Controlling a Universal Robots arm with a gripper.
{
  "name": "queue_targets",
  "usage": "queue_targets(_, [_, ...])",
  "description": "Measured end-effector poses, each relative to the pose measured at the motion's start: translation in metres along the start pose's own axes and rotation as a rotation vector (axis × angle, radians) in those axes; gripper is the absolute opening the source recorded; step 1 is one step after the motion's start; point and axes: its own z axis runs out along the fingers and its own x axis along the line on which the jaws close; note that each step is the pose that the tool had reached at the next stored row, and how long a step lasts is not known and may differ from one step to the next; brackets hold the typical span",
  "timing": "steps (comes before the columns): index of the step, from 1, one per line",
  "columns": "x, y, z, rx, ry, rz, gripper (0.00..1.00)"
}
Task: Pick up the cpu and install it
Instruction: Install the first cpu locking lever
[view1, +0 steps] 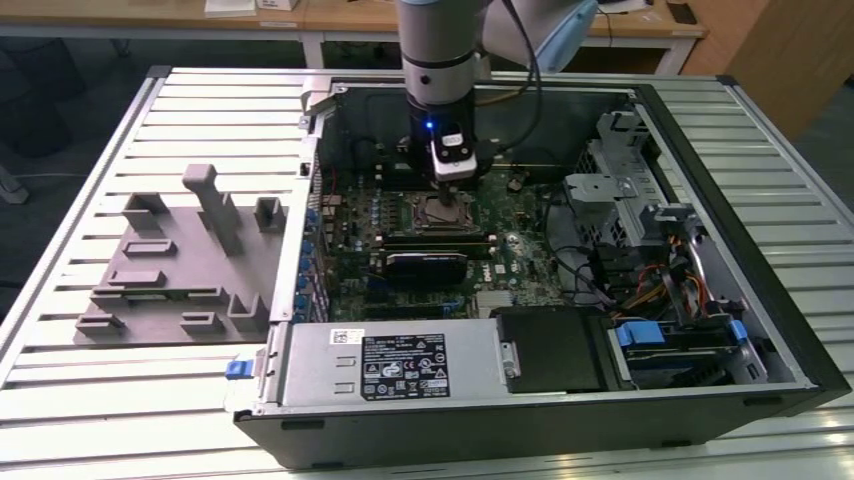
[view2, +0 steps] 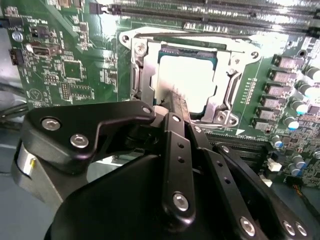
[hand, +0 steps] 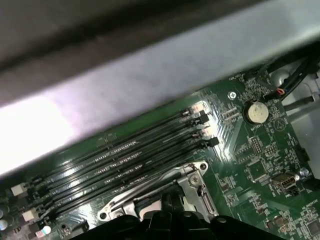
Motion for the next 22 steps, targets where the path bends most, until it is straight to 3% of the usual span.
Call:
queue_targets(4, [-0.0022, -0.0022, 0.0001, 0.0079, -0.0011, -0.001, 0.11])
queue_targets(12, [-0.0038, -0.0055, 0.0002, 0.0136, -0.004, -0.002, 0.11])
queue_targets(14, [-0.0038, -0.0056, 0.0005, 0.0237, -0.0039, -0.004, 0.11])
queue_targets(18, [-0.0037, -0.0057, 0.0013, 0.0589, 0.0093, -0.009, 0.11])
queue_targets(22, [-0.0037, -0.0057, 0.0013, 0.0596, 0.009, -0.009, 0.11])
